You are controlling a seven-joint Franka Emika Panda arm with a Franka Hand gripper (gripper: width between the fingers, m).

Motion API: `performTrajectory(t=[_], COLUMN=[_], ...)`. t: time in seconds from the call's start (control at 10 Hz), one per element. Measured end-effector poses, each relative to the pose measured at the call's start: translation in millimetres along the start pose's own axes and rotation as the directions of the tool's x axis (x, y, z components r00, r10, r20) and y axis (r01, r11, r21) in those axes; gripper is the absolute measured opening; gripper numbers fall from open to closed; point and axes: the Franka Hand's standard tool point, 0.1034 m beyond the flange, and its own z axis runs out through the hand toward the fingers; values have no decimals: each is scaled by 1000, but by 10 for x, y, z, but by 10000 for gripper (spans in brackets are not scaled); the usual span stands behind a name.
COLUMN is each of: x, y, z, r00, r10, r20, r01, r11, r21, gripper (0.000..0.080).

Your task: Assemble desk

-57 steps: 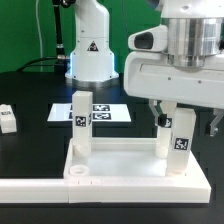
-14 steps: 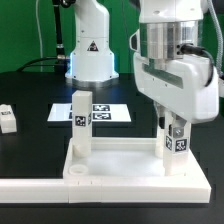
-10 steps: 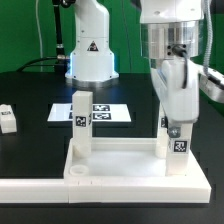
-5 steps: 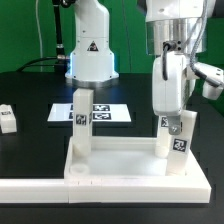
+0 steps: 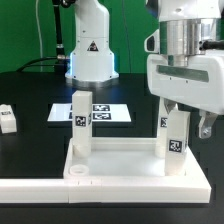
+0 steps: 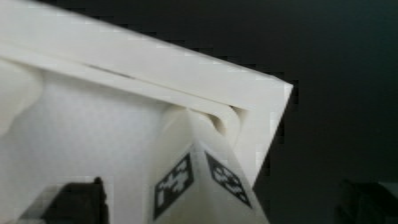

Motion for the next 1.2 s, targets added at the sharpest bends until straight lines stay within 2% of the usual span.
performTrajectory(t=[0.1,0.2,0.3,0.4,0.6,0.7,0.8,0.9,1.1,1.2], x=[20,81,143,172,161,163,161,169,194,224], y=[5,-1,-27,-20,-23,-23,-23,-11,6,19], z=[-3,-33,-64,-62,-61,-61,-61,-58,-55,-56], r00=[991,936,856,825,839,851,887,919,966,994], r10=[-136,-352,-516,-564,-544,-525,-462,-394,-260,-105], r20=[-5,2,5,9,8,8,6,4,-2,-5], r01=[136,352,516,564,544,525,462,394,260,105], r11=[991,935,856,825,838,850,886,918,965,994], r21=[-6,-35,-37,-37,-36,-36,-36,-40,-44,-44], gripper=[649,649,649,649,649,560,378,294,294,294])
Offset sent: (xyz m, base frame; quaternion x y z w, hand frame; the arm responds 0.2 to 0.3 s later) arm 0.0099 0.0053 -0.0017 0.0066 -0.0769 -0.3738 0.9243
